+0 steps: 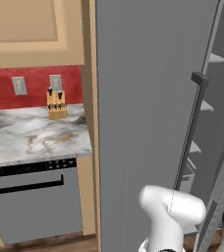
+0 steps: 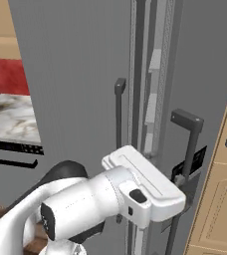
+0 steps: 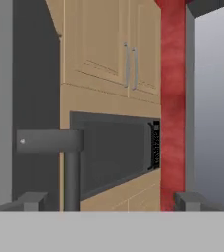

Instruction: Open the freezer door, pick up the ice cube tray from the freezer, and place it on the dining counter.

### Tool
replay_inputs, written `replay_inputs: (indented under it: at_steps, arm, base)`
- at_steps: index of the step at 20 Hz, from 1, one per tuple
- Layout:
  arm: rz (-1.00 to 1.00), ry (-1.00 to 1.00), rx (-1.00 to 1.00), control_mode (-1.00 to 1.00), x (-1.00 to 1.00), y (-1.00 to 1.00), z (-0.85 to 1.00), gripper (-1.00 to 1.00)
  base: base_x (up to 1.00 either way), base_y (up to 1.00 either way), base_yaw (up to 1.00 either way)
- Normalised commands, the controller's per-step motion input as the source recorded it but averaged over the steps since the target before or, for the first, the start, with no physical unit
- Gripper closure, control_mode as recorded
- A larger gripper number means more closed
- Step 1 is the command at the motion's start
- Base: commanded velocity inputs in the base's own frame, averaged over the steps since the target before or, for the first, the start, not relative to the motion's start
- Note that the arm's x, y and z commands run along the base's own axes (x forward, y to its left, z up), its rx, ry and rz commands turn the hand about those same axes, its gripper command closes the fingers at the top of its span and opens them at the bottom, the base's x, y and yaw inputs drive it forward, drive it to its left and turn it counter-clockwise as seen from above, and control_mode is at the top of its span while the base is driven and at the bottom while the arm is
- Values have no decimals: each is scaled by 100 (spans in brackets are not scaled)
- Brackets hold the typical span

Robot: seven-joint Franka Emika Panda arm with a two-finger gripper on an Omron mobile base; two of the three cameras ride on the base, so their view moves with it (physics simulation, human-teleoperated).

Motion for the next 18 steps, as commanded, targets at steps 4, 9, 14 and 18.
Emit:
replay_inputs:
  at_steps: [4, 9, 14, 18]
  arm:
    - [-15, 0, 0, -100, -9, 78, 24, -100]
    - [-10, 0, 0, -100, 0, 73, 22, -100]
    - [-11, 0, 0, -100, 17, 38, 21, -100]
    - [-13, 0, 0, -100, 33, 22, 4, -100]
  base:
    - [0, 0, 0]
    - [0, 0, 0]
    - [0, 0, 0]
    - [0, 0, 0]
